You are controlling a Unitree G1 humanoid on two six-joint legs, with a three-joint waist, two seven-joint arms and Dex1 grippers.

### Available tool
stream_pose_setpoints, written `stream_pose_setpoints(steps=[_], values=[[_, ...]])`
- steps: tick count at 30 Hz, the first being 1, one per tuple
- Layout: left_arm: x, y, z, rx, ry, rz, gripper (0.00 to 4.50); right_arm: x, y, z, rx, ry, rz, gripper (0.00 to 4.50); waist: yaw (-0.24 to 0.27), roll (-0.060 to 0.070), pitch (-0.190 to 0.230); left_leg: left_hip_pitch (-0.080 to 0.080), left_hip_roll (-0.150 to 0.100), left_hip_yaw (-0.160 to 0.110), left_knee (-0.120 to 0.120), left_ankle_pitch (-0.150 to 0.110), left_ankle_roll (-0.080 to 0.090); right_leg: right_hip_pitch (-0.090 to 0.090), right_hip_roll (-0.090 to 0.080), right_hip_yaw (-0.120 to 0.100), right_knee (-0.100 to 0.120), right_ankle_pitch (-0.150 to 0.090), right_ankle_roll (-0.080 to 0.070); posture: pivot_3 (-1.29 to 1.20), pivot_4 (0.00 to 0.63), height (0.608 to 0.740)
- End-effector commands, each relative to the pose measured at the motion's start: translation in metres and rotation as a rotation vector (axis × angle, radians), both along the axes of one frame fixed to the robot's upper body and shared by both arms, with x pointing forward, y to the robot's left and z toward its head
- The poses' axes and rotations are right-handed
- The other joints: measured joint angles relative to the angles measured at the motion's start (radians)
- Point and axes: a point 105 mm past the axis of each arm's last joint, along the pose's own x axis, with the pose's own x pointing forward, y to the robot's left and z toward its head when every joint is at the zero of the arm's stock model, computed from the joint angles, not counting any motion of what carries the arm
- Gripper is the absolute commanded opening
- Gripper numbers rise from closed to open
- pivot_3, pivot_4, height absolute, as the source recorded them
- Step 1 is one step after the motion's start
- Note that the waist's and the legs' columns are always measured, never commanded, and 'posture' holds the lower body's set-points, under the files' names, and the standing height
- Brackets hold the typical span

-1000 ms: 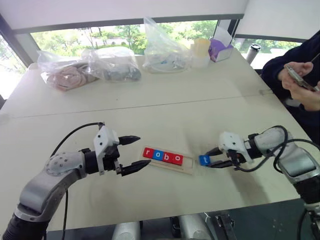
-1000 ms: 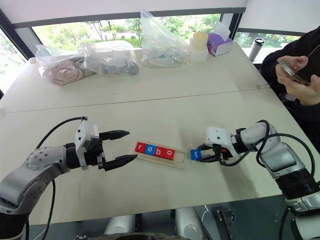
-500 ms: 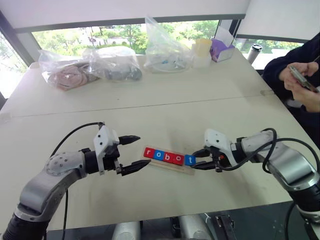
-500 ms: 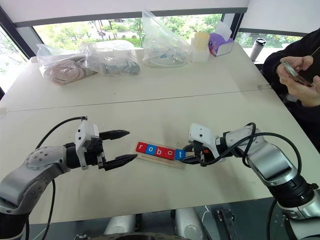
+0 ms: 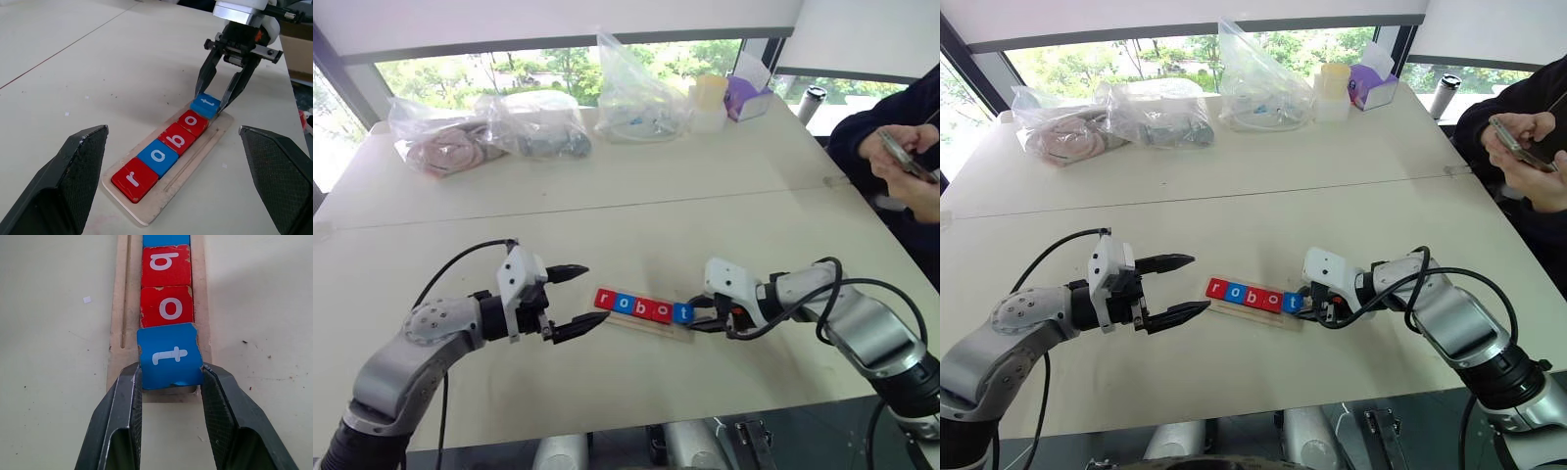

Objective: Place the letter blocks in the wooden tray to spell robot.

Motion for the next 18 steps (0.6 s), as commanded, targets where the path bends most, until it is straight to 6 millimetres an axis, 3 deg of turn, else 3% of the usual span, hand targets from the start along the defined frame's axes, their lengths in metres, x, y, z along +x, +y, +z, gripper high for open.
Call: stream_pose_setpoints(steps=[1, 17, 18], values=[[-0.0045, -0.0038, 0.0052, -0.011, -0.021, -0.020, 4.50, -0.0029, 0.0019, 0.0027, -0.004, -0.012, 0.024, 1.12, 0.000, 0.000, 0.000, 0.000, 0.000, 0.000, 0.000, 0.000, 0.000, 0.000, 0.000, 0.000, 0.000, 0.000, 0.000, 0.00, 0.150, 0.740], [-0.0045, -0.0045, 0.0046, -0.012, -0.020, -0.019, 4.50, -0.0053, 0.0059, -0.0009, -0.009, -0.007, 0.022, 1.12, -0.001, 0.000, 0.000, 0.000, 0.000, 0.000, -0.001, 0.000, 0.000, 0.000, 0.000, 0.000, -0.001, 0.000, 0.000, 0.00, 0.150, 0.740], [-0.0045, -0.0045, 0.0046, -0.012, -0.020, -0.019, 4.50, -0.0052, 0.0057, -0.0010, -0.011, -0.006, 0.021, 1.62, -0.001, 0.000, 0.000, 0.000, 0.000, 0.000, -0.001, 0.000, 0.000, 0.000, 0.000, 0.000, -0.001, 0.000, 0.000, 0.00, 0.150, 0.740]])
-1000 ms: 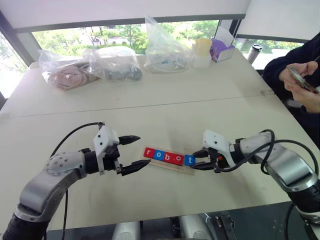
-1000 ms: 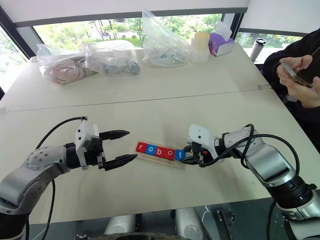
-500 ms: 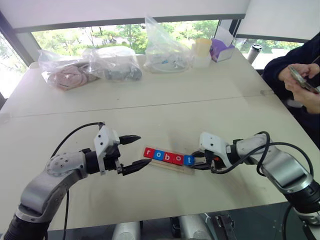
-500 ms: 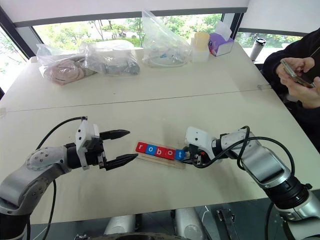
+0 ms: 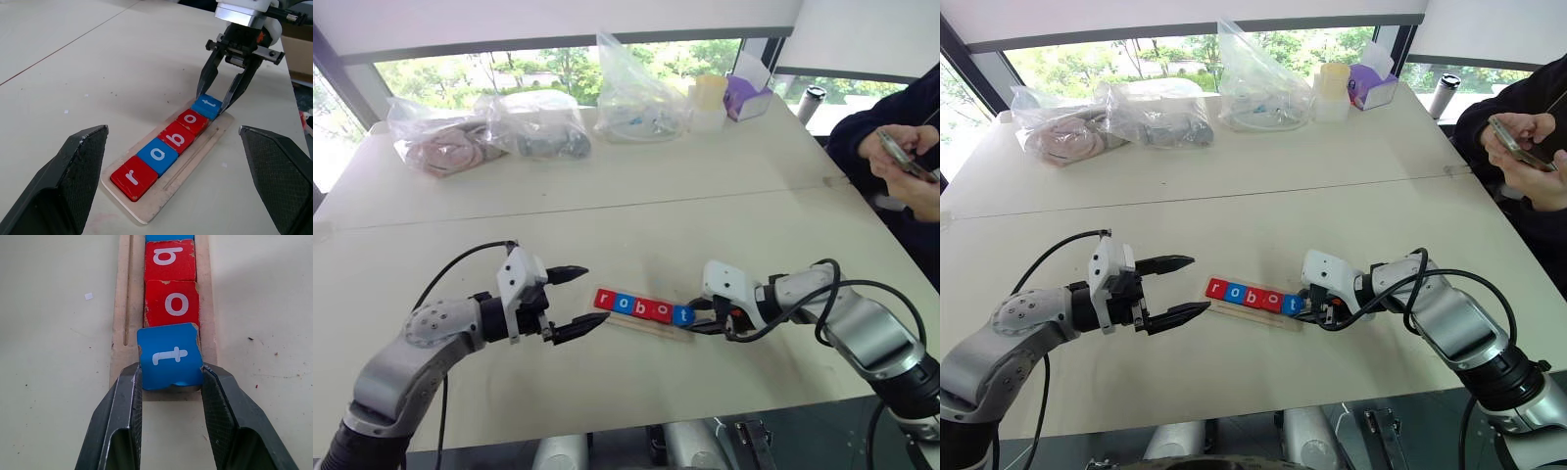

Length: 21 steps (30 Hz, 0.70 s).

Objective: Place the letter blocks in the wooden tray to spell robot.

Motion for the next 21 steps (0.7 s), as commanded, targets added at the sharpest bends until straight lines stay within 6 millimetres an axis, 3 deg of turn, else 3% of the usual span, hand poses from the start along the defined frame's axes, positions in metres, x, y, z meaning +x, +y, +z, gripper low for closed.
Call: stream_pose_setpoints(steps=[1, 6, 13, 21], values=[[-0.004, -0.005, 0.006, -0.011, -0.028, -0.025, 4.50, -0.004, 0.005, 0.001, -0.003, -0.012, 0.023, 2.16, 0.000, 0.000, 0.000, 0.000, 0.000, 0.000, 0.000, 0.000, 0.000, 0.000, 0.000, 0.000, 0.000, 0.000, 0.000, 0.00, 0.150, 0.740], [-0.004, -0.005, 0.006, -0.012, -0.027, -0.024, 4.50, -0.003, 0.005, 0.002, -0.006, -0.012, 0.017, 4.48, 0.000, 0.000, 0.000, -0.001, 0.000, 0.000, 0.000, 0.000, 0.000, -0.001, 0.000, 0.000, 0.000, 0.000, 0.000, 0.00, 0.150, 0.740], [-0.004, -0.006, 0.006, -0.013, -0.026, -0.028, 4.50, 0.001, 0.003, 0.010, 0.002, -0.034, -0.009, 4.48, 0.000, 0.000, 0.000, -0.001, 0.000, 0.000, 0.000, 0.000, 0.000, -0.001, 0.000, 0.000, 0.000, 0.000, 0.000, 0.00, 0.150, 0.740], [-0.004, -0.007, 0.006, -0.014, -0.025, -0.030, 4.50, 0.021, -0.005, 0.037, 0.048, -0.112, -0.090, 4.48, -0.001, 0.000, 0.001, -0.001, 0.000, 0.000, -0.001, 0.000, 0.000, -0.001, 0.000, 0.000, -0.001, 0.000, 0.000, 0.00, 0.150, 0.740]])
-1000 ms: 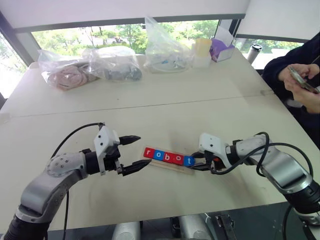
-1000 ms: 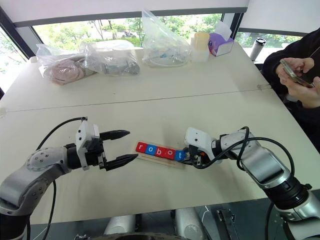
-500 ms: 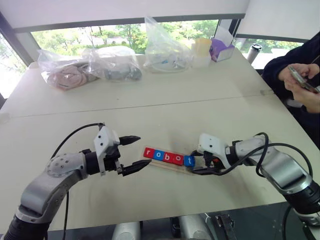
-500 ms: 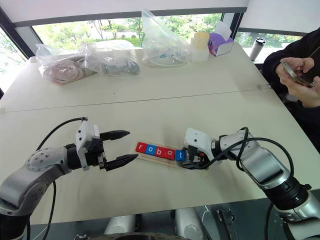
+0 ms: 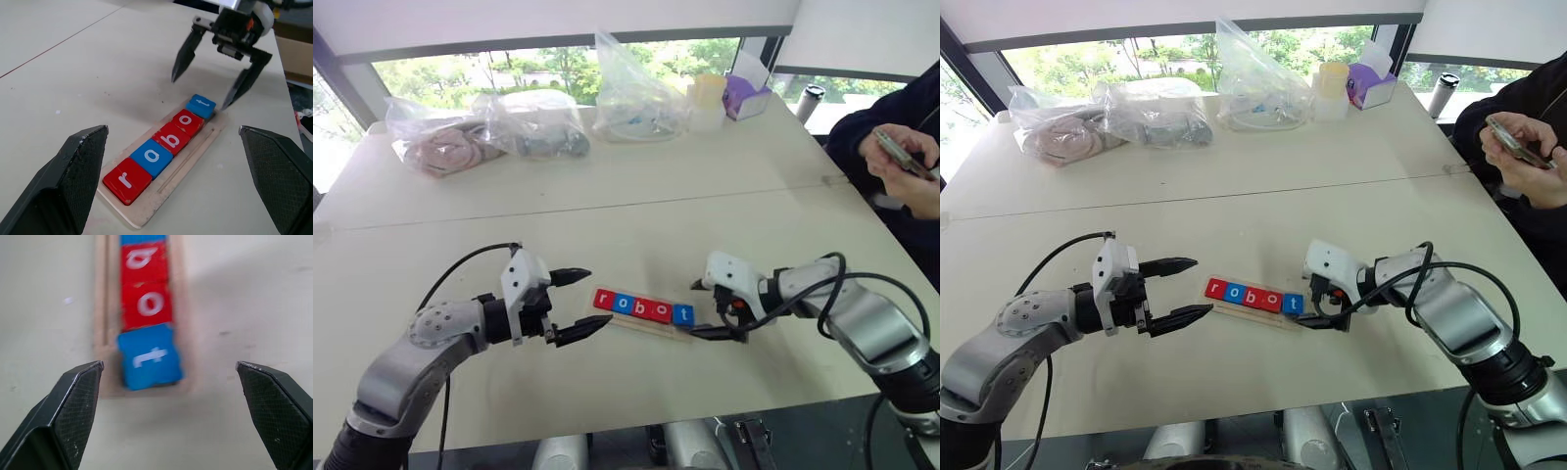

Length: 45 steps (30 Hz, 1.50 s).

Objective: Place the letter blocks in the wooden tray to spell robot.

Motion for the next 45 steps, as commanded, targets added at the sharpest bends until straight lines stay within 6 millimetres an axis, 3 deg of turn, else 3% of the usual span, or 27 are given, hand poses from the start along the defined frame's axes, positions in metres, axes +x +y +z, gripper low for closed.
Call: stream_pose_setpoints(steps=[1, 11, 31, 45], values=[[-0.003, -0.003, 0.008, -0.008, -0.033, -0.017, 4.50, 0.013, -0.003, 0.018, 0.030, -0.071, -0.041, 4.48, 0.000, 0.000, 0.000, 0.000, 0.000, 0.000, 0.000, 0.000, 0.000, 0.000, 0.000, 0.000, 0.000, 0.000, 0.000, 0.00, 0.150, 0.740], [-0.004, -0.002, 0.009, -0.006, -0.035, -0.014, 4.50, 0.043, -0.013, 0.007, -0.004, -0.166, -0.115, 4.48, -0.001, 0.000, 0.000, -0.001, 0.000, 0.000, 0.000, 0.000, 0.000, -0.001, 0.000, 0.000, 0.000, 0.000, 0.000, 0.00, 0.150, 0.740], [-0.004, -0.002, 0.008, -0.010, -0.039, -0.004, 4.50, 0.027, -0.012, 0.000, -0.027, -0.106, -0.041, 4.48, -0.001, 0.000, 0.001, -0.001, 0.000, 0.000, 0.000, 0.000, 0.000, -0.001, 0.000, 0.000, 0.000, 0.000, 0.000, 0.00, 0.150, 0.740], [-0.004, -0.002, 0.008, -0.009, -0.035, 0.004, 4.50, 0.030, -0.028, 0.017, -0.003, -0.121, -0.120, 4.48, 0.000, 0.000, 0.001, -0.002, 0.000, 0.000, 0.000, 0.000, 0.000, -0.001, 0.000, 0.000, 0.000, 0.000, 0.000, 0.00, 0.150, 0.740]])
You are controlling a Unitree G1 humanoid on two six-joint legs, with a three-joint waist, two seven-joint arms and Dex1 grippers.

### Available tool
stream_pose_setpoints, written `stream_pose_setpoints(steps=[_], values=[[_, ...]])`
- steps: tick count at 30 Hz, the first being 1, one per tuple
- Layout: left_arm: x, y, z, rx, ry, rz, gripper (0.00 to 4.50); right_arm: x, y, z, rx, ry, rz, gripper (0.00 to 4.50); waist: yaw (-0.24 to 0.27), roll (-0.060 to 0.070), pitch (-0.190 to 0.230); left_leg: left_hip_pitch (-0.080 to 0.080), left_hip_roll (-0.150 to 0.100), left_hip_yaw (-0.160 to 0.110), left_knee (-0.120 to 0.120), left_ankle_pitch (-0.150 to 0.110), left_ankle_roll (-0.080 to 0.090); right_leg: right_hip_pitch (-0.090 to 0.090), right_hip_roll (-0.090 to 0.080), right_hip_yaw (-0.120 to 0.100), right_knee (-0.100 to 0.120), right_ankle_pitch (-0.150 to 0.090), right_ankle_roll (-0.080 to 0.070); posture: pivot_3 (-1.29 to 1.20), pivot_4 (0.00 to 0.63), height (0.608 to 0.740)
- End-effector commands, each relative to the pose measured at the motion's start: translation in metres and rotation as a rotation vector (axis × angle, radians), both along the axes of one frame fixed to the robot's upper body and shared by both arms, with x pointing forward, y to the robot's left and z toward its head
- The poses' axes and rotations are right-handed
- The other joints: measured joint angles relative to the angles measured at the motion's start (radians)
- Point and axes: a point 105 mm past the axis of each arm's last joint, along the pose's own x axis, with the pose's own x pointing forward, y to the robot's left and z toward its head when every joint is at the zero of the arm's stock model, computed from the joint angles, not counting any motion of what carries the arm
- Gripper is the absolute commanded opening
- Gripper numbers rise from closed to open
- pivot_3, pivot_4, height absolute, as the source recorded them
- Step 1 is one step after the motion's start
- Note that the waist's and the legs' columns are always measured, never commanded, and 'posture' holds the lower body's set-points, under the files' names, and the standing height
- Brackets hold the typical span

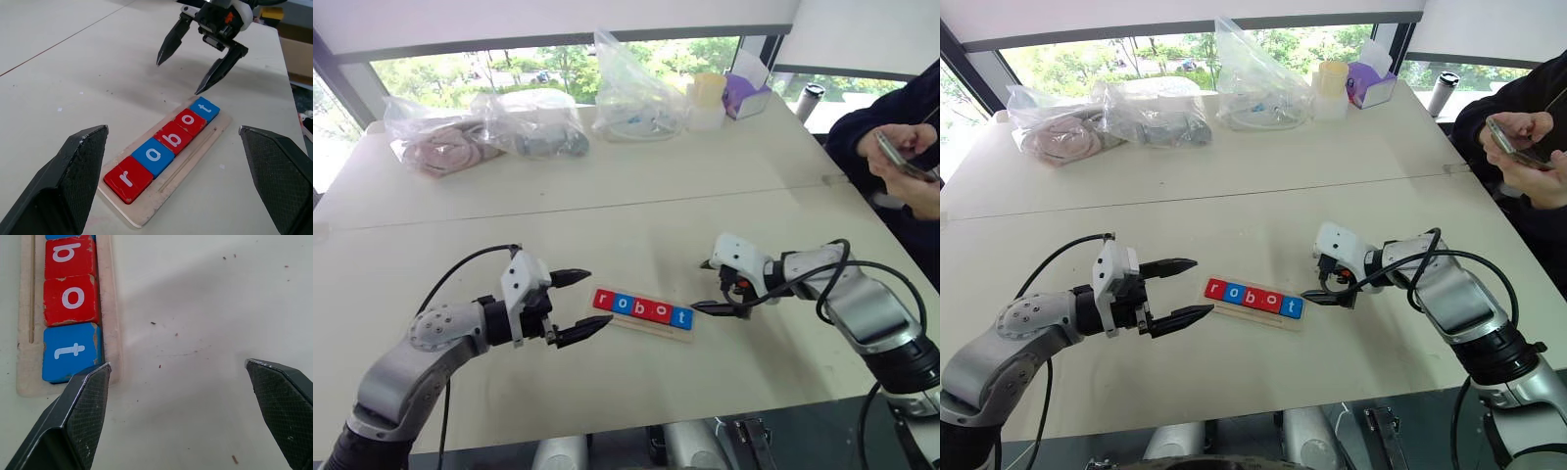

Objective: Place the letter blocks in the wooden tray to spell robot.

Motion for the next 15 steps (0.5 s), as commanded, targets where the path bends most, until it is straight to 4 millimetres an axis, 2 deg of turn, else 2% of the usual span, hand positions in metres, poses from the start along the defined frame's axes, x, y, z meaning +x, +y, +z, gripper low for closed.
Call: stream_pose_setpoints(steps=[1, 4, 7, 15], values=[[-0.004, -0.002, 0.009, -0.008, -0.036, -0.012, 4.50, 0.001, -0.008, 0.021, 0.036, -0.046, -0.041, 4.48, 0.000, 0.000, 0.000, 0.000, 0.000, 0.000, 0.000, 0.000, 0.000, 0.000, 0.000, 0.000, 0.000, 0.000, 0.000, 0.00, 0.150, 0.740], [-0.004, 0.001, 0.009, -0.007, -0.027, -0.003, 4.50, -0.009, -0.012, 0.027, 0.082, -0.022, -0.040, 4.48, 0.003, 0.000, 0.000, 0.000, 0.000, 0.000, 0.000, 0.000, 0.000, 0.000, 0.000, 0.000, 0.000, 0.000, 0.000, 0.00, 0.150, 0.740], [-0.006, 0.007, 0.009, 0.009, -0.007, 0.013, 4.50, -0.028, -0.014, 0.038, 0.143, 0.021, 0.005, 4.48, 0.002, 0.000, 0.000, -0.002, 0.000, 0.000, 0.000, 0.000, 0.000, -0.001, 0.000, 0.000, 0.000, 0.000, 0.000, 0.00, 0.150, 0.740], [-0.013, 0.026, 0.011, 0.080, 0.025, 0.007, 4.50, -0.066, -0.018, 0.058, 0.187, 0.120, 0.111, 4.48, 0.000, 0.000, 0.001, -0.005, 0.000, 0.000, 0.001, 0.000, 0.000, -0.004, 0.000, -0.001, 0.000, 0.000, 0.000, 0.00, 0.150, 0.740]])
